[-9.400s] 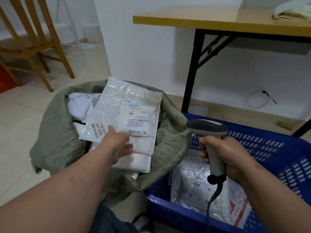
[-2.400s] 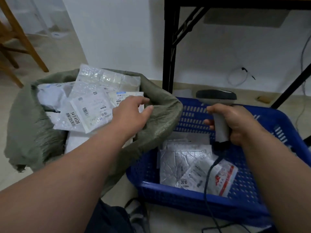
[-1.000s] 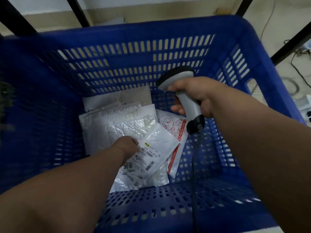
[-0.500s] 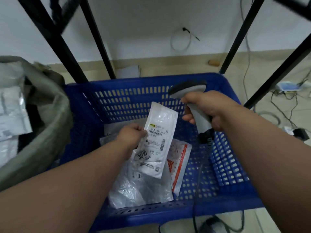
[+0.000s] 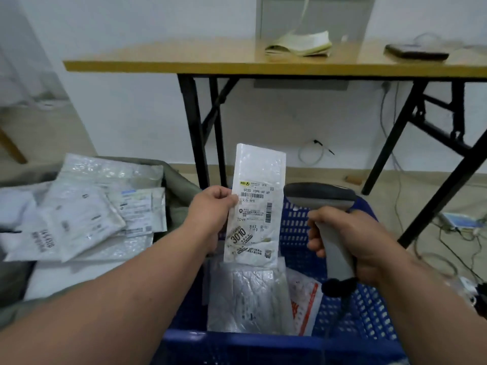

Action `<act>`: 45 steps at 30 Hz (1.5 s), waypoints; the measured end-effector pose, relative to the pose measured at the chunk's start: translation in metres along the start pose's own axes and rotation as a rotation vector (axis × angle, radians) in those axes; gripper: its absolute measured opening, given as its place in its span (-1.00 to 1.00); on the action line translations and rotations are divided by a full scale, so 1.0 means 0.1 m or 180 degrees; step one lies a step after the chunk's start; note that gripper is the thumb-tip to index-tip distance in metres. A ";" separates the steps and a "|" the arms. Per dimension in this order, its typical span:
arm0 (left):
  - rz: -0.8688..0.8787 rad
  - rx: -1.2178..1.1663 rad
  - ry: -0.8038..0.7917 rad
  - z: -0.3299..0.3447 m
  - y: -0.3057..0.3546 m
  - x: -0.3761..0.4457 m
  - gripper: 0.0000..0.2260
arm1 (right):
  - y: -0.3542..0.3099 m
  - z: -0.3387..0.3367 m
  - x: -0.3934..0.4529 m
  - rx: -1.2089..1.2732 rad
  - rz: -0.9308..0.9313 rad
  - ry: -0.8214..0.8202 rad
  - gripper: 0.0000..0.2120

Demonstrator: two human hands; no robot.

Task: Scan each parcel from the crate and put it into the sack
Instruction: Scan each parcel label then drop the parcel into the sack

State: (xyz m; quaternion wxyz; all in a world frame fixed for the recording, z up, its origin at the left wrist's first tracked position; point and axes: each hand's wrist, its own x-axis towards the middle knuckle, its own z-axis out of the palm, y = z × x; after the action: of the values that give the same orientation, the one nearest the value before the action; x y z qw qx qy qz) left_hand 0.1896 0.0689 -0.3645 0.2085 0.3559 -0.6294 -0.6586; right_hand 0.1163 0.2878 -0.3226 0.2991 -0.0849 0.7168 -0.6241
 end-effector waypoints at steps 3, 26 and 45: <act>-0.0043 -0.0195 0.0135 -0.16 0.06 -0.06 -0.87 | -0.06 0.15 -0.11 -0.0098 -0.0057 -0.0190 -0.87; -0.0159 -0.0470 0.0297 -0.48 0.05 -0.02 -0.88 | -0.12 0.61 -0.07 -0.0254 -0.0236 -0.0402 -0.89; -0.0100 -0.1019 0.1202 -1.38 0.06 0.08 -0.89 | -0.06 1.08 0.19 -0.0330 -0.0167 -0.0620 -0.84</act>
State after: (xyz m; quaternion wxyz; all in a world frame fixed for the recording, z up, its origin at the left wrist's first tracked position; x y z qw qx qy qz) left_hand 0.2838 -0.0317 -0.3536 0.3659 0.4448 -0.4613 -0.6749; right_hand 0.1574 0.1862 -0.3277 0.3461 -0.1792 0.7132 -0.5826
